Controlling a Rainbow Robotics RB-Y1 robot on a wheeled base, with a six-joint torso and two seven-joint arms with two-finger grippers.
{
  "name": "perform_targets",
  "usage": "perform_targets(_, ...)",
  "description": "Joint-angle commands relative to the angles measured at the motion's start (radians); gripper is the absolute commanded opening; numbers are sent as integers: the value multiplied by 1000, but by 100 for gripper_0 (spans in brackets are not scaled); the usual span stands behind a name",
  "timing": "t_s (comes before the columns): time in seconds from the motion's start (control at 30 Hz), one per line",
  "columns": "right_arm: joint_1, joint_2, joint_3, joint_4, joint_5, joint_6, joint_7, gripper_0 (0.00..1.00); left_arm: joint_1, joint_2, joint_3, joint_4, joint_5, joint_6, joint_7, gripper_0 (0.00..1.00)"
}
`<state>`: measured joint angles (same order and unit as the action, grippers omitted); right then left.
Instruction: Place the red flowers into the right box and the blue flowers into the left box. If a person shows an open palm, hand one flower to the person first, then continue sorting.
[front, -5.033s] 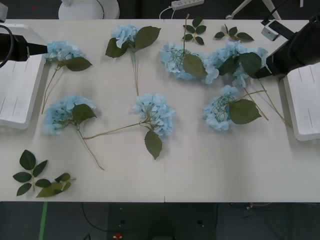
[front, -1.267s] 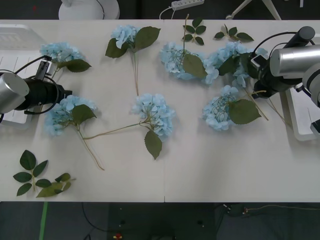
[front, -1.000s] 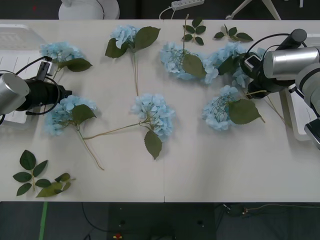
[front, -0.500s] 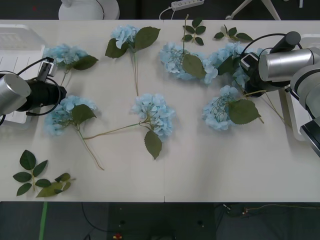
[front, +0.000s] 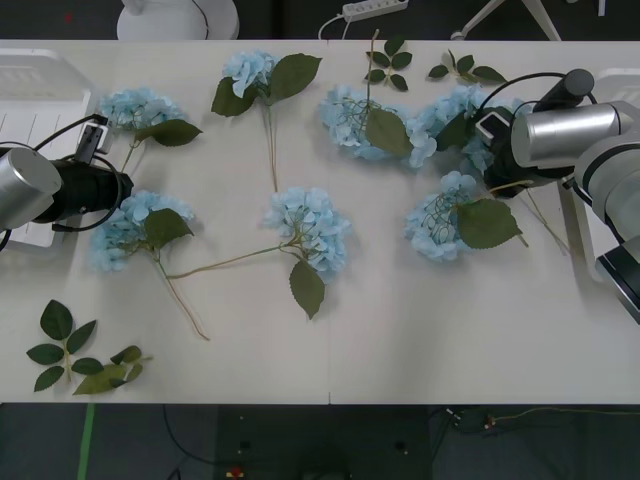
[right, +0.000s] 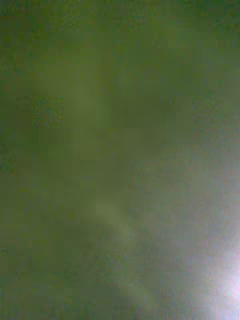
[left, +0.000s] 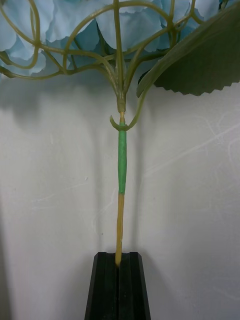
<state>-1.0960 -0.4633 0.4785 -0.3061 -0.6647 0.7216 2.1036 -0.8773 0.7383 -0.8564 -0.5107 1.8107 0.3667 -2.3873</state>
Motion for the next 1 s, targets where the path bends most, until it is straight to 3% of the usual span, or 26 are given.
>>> perform_targets(0.03, 71, 34, -8, 7, -3, -4, -25, 0, 57, 6, -41, -3, 44, 11, -18, 0)
perform_targets(0.3, 82, 35, -6, 7, -15, 10, -28, 0, 43, 108, 53, -135, 108, 72, -7, 0)
perform_targets(0.5, 77, -5, -24, -2, -98, 53, -1, 0, 38, 227, 250, -246, 96, 282, 8, 0)
perform_targets(0.6, 73, -63, -72, -44, -170, 145, 88, 0, 38, 299, 336, -282, 70, 399, 19, 0)
perform_targets(0.87, 73, -262, -198, -163, -449, 432, 305, 0, 40, 477, 566, -304, -249, 661, 17, 0)
perform_targets(1.0, 74, -341, -250, -185, -631, 492, 418, 0, 40, 527, 589, -282, -395, 692, 30, 0)
